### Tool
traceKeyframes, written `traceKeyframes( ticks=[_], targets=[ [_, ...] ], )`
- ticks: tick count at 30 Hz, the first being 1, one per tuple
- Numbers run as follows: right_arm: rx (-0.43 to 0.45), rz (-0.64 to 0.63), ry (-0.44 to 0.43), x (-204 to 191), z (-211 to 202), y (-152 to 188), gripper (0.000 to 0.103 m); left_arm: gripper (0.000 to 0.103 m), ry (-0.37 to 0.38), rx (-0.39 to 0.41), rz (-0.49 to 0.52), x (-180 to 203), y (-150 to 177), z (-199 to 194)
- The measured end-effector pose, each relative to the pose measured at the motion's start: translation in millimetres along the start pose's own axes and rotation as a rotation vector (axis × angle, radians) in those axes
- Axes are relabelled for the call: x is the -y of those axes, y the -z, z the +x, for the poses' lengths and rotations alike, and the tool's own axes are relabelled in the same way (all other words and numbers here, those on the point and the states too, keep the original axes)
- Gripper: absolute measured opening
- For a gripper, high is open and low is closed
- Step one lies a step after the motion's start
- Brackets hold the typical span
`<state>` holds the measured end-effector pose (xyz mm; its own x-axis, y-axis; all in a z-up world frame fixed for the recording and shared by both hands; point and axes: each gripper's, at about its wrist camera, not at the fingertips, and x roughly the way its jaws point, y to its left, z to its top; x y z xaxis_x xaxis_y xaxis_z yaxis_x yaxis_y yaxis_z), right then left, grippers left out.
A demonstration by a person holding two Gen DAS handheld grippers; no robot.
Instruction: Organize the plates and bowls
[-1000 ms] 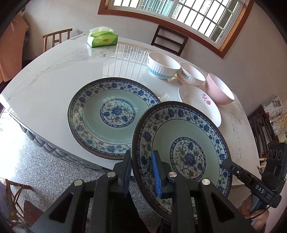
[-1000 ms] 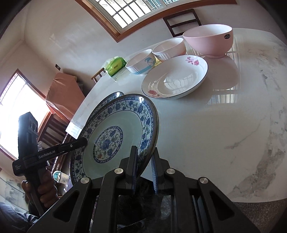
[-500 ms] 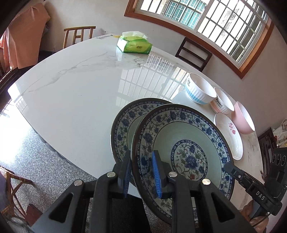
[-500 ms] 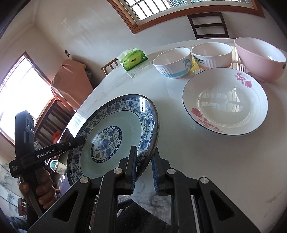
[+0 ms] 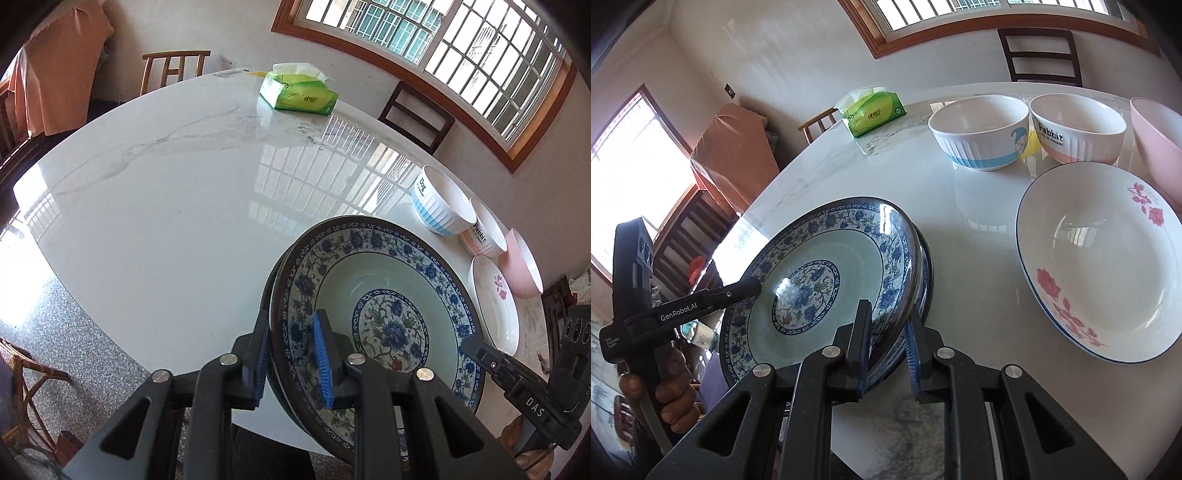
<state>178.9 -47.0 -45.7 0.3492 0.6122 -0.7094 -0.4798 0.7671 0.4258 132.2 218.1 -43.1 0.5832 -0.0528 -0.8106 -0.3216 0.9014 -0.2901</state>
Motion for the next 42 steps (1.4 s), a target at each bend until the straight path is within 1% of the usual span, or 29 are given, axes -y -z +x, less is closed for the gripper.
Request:
traceKeyframes(
  ticks=[6, 18, 20, 21, 25, 28, 31, 33, 35, 37, 42],
  targets=[
    [-0.007, 0.0, 0.007, -0.4, 1.3, 1.7, 0.018, 0.023, -0.011, 0.002, 0.01, -0.1, -0.3, 3.0],
    [-0.019, 0.012, -0.002, -1.8, 6.9, 2.1, 0.018, 0.023, -0.012, -0.015, -0.006, -7.9, 0.6, 8.3],
    [-0.022, 0.01, -0.002, -2.1, 8.4, 0.9, 0.018, 0.023, -0.037, -0.007, 0.01, -7.0, 0.9, 9.5],
    [-0.02, 0.008, -0.001, -2.4, 8.6, 0.9, 0.018, 0.023, -0.038, 0.001, 0.02, -5.8, 1.3, 8.9],
    [-0.011, -0.028, 0.029, -6.0, 10.0, 1.0, 0.017, 0.023, -0.075, 0.039, 0.059, -0.4, 1.8, 4.1],
    [-0.008, -0.023, 0.029, -5.6, 10.8, 0.6, 0.017, 0.023, -0.102, 0.055, 0.078, 4.1, 3.3, 1.6],
    [0.018, -0.055, 0.059, -9.5, 9.1, 2.1, 0.019, 0.023, -0.14, 0.081, 0.108, 10.1, 7.2, -2.8],
    [0.024, -0.069, 0.071, -11.1, 9.1, 3.1, 0.019, 0.023, -0.168, 0.101, 0.131, 14.3, 9.9, -6.4],
    [0.049, -0.085, 0.097, -12.6, 6.5, 5.4, 0.019, 0.023, -0.185, 0.114, 0.147, 17.6, 12.5, -9.4],
    [0.067, -0.099, 0.121, -11.8, 3.9, 7.4, 0.02, 0.023, -0.186, 0.118, 0.155, 20.5, 15.0, -11.4],
    [0.151, -0.086, 0.114, -4.8, -15.8, 5.8, 0.02, 0.023, -0.186, 0.12, 0.175, 30.4, 20.9, -15.3]
  ],
)
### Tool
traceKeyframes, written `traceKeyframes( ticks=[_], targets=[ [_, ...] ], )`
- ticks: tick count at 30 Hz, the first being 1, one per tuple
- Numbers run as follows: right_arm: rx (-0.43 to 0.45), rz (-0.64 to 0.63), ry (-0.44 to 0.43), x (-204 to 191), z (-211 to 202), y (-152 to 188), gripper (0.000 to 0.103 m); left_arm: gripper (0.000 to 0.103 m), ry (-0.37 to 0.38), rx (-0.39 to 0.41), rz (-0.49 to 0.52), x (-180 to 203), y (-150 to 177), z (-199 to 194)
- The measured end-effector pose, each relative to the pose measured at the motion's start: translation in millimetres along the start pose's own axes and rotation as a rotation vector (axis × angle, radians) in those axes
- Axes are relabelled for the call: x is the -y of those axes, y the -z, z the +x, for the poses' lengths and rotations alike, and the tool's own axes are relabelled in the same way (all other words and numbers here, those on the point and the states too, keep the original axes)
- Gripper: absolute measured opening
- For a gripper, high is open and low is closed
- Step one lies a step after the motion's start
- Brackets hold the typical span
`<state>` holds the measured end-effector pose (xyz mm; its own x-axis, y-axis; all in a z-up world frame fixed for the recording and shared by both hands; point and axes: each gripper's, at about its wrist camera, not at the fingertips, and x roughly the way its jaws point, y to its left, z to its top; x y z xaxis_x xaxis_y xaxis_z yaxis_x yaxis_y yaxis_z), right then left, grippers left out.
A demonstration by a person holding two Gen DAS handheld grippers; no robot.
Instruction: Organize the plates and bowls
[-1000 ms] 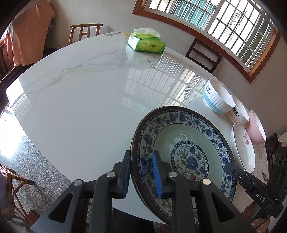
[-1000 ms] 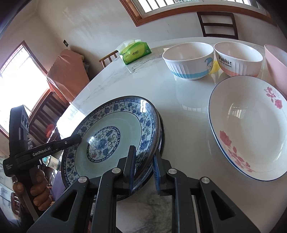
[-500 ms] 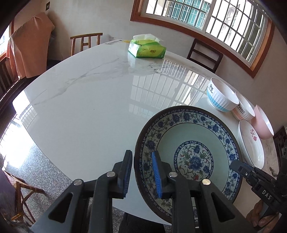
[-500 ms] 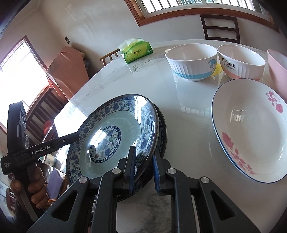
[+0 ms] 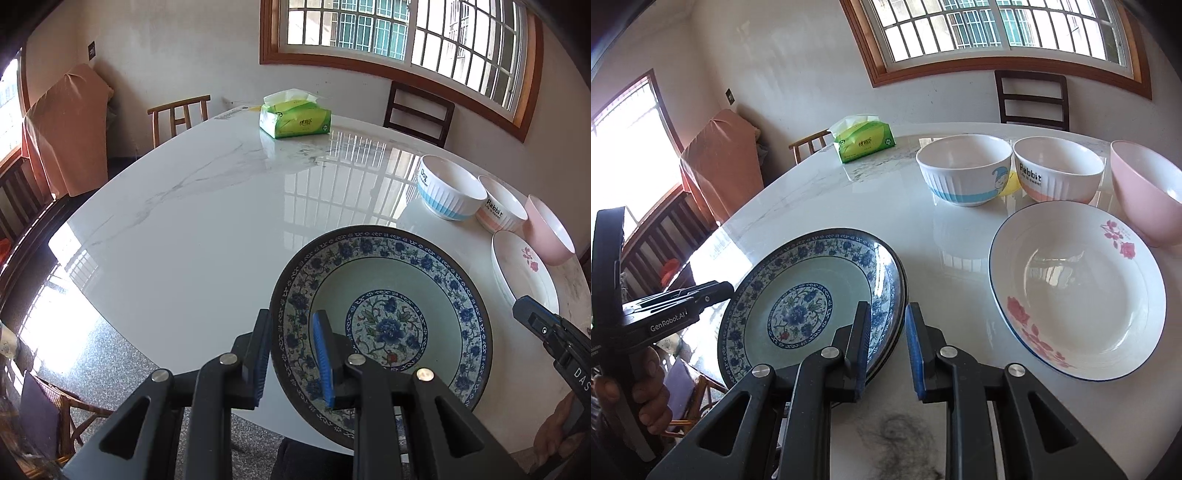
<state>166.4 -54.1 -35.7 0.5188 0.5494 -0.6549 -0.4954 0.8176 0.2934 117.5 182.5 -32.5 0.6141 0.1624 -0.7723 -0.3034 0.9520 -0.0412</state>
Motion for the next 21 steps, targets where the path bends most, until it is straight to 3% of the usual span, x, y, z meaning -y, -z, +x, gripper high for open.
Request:
traceKeyframes(
  ticks=[10, 21],
  targets=[
    [0.08, 0.126, 0.021, 40.8, -46.8, 14.0, 0.023, 0.024, 0.023, 0.011, 0.094, 44.6, 6.9, -11.8],
    [0.142, 0.308, 0.153, 125.2, -85.2, 39.6, 0.028, 0.027, 0.07, 0.029, 0.211, 112.1, 12.6, -17.9]
  ],
)
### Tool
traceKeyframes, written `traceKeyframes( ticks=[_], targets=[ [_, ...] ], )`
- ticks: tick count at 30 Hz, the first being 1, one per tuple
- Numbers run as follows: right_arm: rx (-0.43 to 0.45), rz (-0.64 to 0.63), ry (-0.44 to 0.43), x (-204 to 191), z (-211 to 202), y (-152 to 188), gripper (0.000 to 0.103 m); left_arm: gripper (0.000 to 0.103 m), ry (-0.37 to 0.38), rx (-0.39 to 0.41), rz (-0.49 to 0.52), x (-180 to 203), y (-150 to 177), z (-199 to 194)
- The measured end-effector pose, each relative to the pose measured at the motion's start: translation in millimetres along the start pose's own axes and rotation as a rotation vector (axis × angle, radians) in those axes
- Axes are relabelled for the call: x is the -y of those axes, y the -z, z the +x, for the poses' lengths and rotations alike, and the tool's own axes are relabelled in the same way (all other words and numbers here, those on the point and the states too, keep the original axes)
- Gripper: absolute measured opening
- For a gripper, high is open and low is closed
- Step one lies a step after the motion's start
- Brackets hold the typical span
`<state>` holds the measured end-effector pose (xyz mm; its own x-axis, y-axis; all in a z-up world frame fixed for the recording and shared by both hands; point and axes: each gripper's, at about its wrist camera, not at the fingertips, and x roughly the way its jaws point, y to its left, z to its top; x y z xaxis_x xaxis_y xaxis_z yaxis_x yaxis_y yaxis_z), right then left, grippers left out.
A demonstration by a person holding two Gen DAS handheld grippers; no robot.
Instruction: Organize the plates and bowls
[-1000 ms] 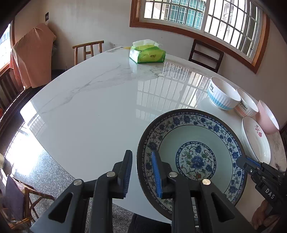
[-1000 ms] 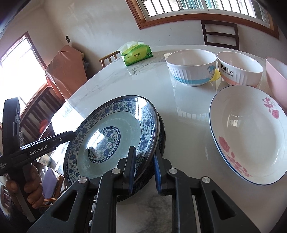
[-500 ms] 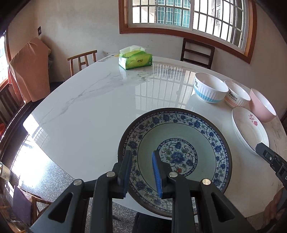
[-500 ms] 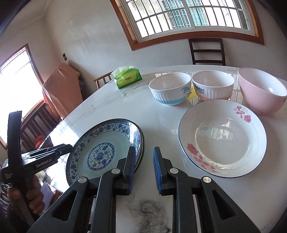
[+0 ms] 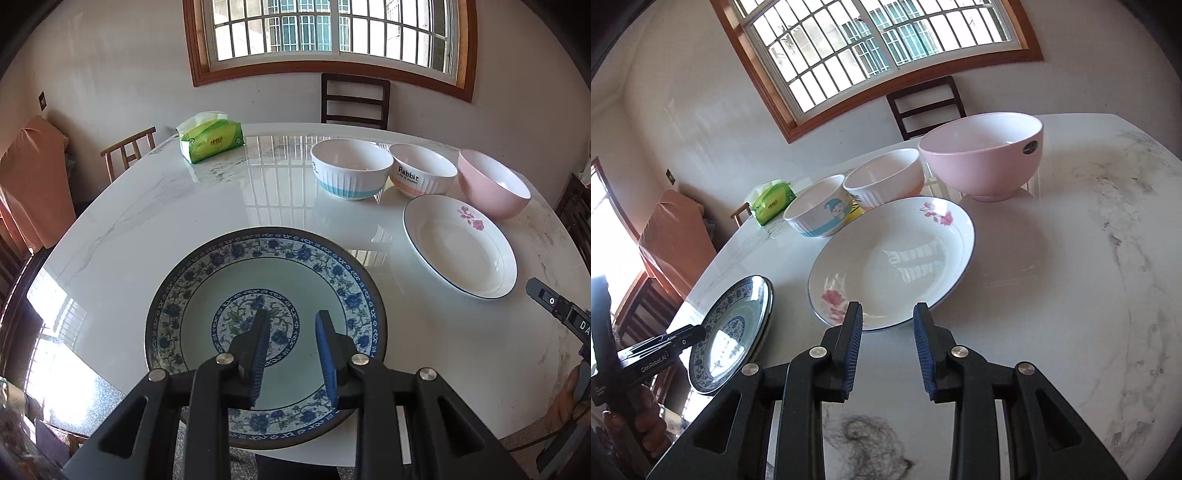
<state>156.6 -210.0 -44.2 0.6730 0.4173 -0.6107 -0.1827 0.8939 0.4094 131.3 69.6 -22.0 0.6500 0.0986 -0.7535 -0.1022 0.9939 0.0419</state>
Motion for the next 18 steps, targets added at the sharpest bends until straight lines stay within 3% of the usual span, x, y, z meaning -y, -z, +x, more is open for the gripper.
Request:
traceKeyframes(
  ticks=[8, 12, 18],
  targets=[
    [0.042, 0.029, 0.11, 43.6, -1.9, 0.7, 0.033, 0.028, 0.053, 0.031, 0.066, 45.6, -8.5, 9.2],
    [0.054, 0.07, 0.1, 63.0, -0.8, -9.4, 0.036, 0.028, 0.094, 0.036, 0.063, 63.2, -14.7, 17.9],
    [0.073, 0.113, 0.031, 76.5, 3.9, -17.4, 0.038, 0.028, 0.09, 0.04, 0.121, 92.8, -24.0, 31.4]
  ],
)
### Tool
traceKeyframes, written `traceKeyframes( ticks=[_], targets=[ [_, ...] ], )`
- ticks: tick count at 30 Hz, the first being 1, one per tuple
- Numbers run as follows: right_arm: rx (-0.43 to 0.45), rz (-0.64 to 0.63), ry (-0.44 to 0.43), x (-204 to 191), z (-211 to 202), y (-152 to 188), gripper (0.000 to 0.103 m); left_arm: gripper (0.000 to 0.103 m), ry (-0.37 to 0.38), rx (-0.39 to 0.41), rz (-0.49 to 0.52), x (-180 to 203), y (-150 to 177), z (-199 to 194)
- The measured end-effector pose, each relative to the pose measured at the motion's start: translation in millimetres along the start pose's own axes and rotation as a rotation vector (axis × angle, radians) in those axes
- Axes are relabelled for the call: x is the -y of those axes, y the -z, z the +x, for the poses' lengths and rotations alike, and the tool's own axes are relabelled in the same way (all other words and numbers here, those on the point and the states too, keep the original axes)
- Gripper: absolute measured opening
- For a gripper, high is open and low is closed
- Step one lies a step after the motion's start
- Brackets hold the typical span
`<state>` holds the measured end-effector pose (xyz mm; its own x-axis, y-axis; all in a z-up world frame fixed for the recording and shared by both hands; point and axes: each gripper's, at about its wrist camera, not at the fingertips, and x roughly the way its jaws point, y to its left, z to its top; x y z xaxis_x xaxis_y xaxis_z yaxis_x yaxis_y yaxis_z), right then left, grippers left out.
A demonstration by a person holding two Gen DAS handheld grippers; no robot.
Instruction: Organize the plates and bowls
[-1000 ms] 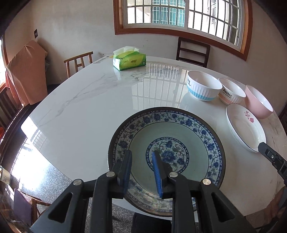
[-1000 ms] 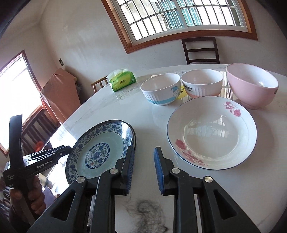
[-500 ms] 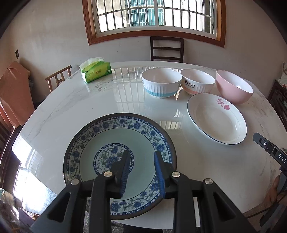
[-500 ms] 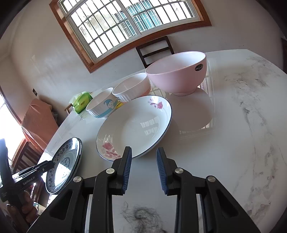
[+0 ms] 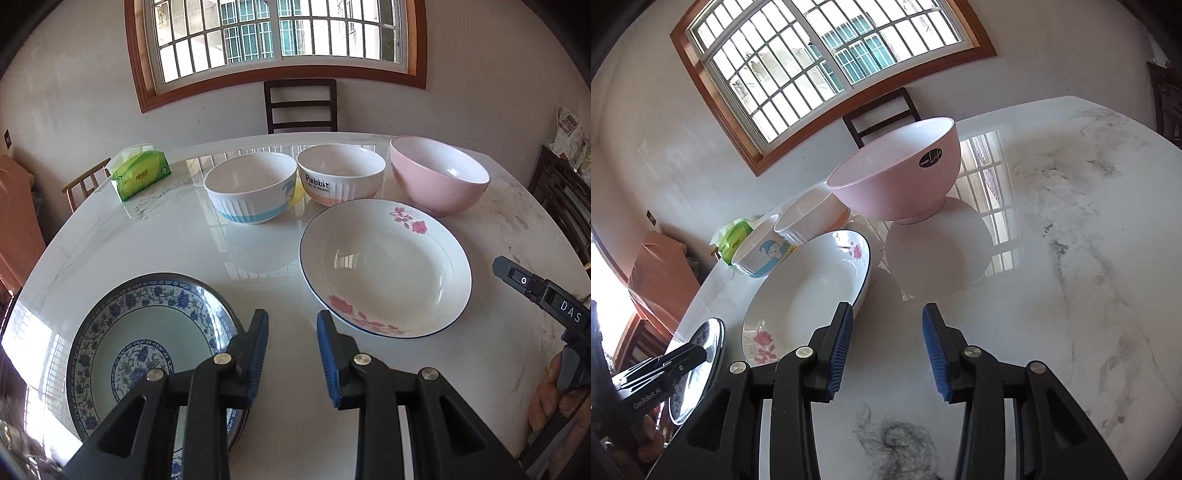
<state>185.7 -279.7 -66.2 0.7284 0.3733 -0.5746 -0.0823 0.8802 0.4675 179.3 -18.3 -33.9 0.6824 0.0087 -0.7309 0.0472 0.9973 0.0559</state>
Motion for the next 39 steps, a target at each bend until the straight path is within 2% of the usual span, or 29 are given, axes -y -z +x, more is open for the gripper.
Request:
traceKeyframes(
  ticks=[3, 5, 9, 11, 14, 18, 22, 29, 34, 39],
  targets=[
    [0.015, 0.011, -0.024, 4.4, 1.2, -5.4, 0.041, 0.028, 0.027, -0.005, -0.024, 4.2, -8.2, 8.7],
    [-0.006, 0.045, -0.061, 10.3, 6.4, -9.6, 0.043, 0.028, 0.055, -0.006, -0.05, 4.2, -14.2, 15.5],
    [0.037, 0.084, -0.087, 19.6, 7.4, -18.5, 0.044, 0.028, 0.083, -0.019, -0.086, 4.2, -23.4, 26.4],
    [0.04, 0.086, -0.093, 19.0, 9.0, -19.8, 0.044, 0.028, 0.108, -0.033, -0.103, 3.8, -27.8, 32.0],
    [0.023, 0.065, -0.108, 15.5, 14.1, -22.0, 0.044, 0.028, 0.107, -0.063, -0.12, 2.9, -31.6, 42.4],
    [-0.003, 0.04, -0.104, 10.6, 20.7, -24.5, 0.044, 0.028, 0.139, -0.09, -0.195, -7.1, -34.3, 52.9],
    [-0.034, 0.014, -0.095, 4.1, 30.8, -26.9, 0.044, 0.028, 0.138, -0.123, -0.228, -12.3, -34.7, 66.5],
    [-0.081, -0.006, -0.062, -2.4, 46.9, -30.1, 0.044, 0.028, 0.111, -0.12, -0.209, -8.4, -33.4, 79.9],
    [-0.115, -0.021, -0.04, -4.4, 54.1, -30.7, 0.044, 0.029, 0.123, -0.135, -0.216, -7.5, -28.5, 92.0],
    [-0.15, -0.045, -0.009, -8.2, 61.7, -29.9, 0.042, 0.031, 0.147, -0.111, -0.207, -8.3, -27.2, 93.6]
  ],
)
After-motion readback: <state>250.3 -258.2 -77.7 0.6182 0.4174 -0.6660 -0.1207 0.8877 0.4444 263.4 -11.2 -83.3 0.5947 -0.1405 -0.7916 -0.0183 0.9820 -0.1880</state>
